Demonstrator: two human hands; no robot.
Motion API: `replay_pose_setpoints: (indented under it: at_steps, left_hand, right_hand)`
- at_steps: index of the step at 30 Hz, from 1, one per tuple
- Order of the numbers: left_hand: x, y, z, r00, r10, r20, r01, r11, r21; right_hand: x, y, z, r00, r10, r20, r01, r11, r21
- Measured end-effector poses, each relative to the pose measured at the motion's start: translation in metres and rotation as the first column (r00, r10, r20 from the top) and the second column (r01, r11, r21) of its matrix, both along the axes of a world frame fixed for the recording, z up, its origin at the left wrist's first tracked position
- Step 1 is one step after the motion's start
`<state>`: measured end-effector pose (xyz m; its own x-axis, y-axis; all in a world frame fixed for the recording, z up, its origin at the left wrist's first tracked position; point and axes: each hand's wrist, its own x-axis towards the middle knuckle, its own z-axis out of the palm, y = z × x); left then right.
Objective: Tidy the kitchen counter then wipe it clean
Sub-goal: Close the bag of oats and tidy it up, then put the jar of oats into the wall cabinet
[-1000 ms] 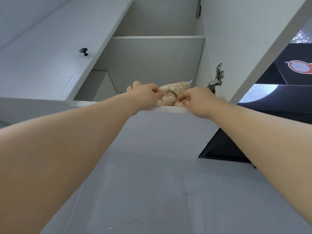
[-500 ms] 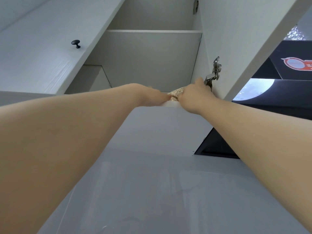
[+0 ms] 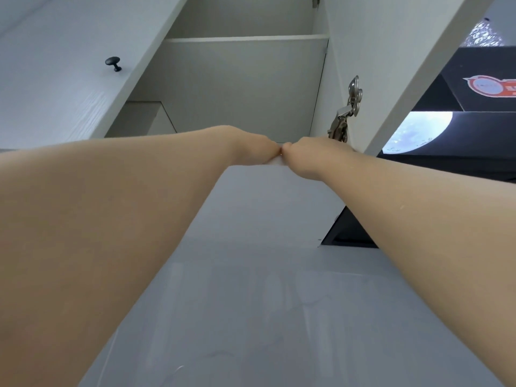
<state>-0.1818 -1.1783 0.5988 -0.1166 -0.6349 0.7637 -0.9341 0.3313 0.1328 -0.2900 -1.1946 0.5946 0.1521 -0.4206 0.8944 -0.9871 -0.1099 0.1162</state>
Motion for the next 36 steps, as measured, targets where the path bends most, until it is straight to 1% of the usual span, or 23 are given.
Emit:
replay_pose_setpoints:
  at_steps: [2,3,6,8,11,13,15,18,20,21,24,25,29,36]
  left_hand:
    - [-0.002,0.003,-0.003,1.000,-0.013,0.021,0.012,1.000,0.007]
    - [-0.003,0.004,-0.005,1.000,-0.004,0.028,0.004,1.000,-0.002]
    - [-0.003,0.008,-0.014,0.998,0.053,0.026,-0.051,0.996,-0.069]
    - [-0.001,0.009,-0.021,0.994,0.104,0.013,-0.102,0.988,-0.120]
    - [0.006,0.008,-0.035,0.979,0.197,0.051,-0.183,0.962,-0.205]
    - [0.013,0.010,-0.048,0.980,0.185,0.077,-0.156,0.946,-0.283]
    - [0.017,0.017,-0.069,0.987,0.134,0.087,-0.102,0.948,-0.301]
    - [0.023,0.028,-0.106,0.979,0.168,0.119,-0.134,0.959,-0.251]
    - [0.030,0.032,-0.134,0.970,0.199,0.140,-0.170,0.966,-0.196]
    - [0.033,0.034,-0.148,0.969,0.203,0.142,-0.179,0.970,-0.166]
    - [0.043,0.044,-0.191,0.963,0.224,0.148,-0.215,0.974,-0.076]
    - [0.045,0.047,-0.205,0.962,0.229,0.149,-0.225,0.973,-0.043]
    - [0.054,0.056,-0.261,0.963,0.231,0.137,-0.247,0.962,0.118]
    - [0.073,0.064,-0.357,0.968,0.240,0.074,-0.250,0.906,0.341]
  right_hand:
    - [0.000,-0.001,-0.001,0.998,-0.051,-0.027,0.052,0.999,0.006]
    - [0.000,0.003,-0.004,0.998,-0.058,-0.010,0.058,0.998,0.015]
    - [-0.001,0.012,-0.016,0.996,-0.026,0.083,0.024,1.000,0.016]
    - [-0.004,0.012,-0.023,0.995,0.012,0.100,-0.012,1.000,-0.002]
    - [-0.014,0.011,-0.043,0.999,0.028,0.026,-0.027,0.999,-0.044]
    - [-0.020,0.013,-0.060,1.000,0.028,-0.014,-0.028,0.998,-0.047]
    - [-0.023,0.017,-0.075,0.997,0.072,0.018,-0.072,0.997,-0.011]
    - [-0.023,0.026,-0.102,0.966,0.219,0.138,-0.235,0.966,0.110]
    - [-0.019,0.028,-0.127,0.943,0.276,0.187,-0.309,0.934,0.182]
    - [-0.018,0.028,-0.143,0.942,0.285,0.176,-0.318,0.927,0.199]
    - [-0.013,0.029,-0.191,0.951,0.297,0.081,-0.308,0.916,0.256]
    - [-0.009,0.029,-0.206,0.949,0.304,0.085,-0.315,0.903,0.293]
    - [0.007,0.027,-0.264,0.920,0.328,0.217,-0.392,0.799,0.456]
    - [0.039,0.034,-0.354,0.890,0.345,0.299,-0.456,0.628,0.631]
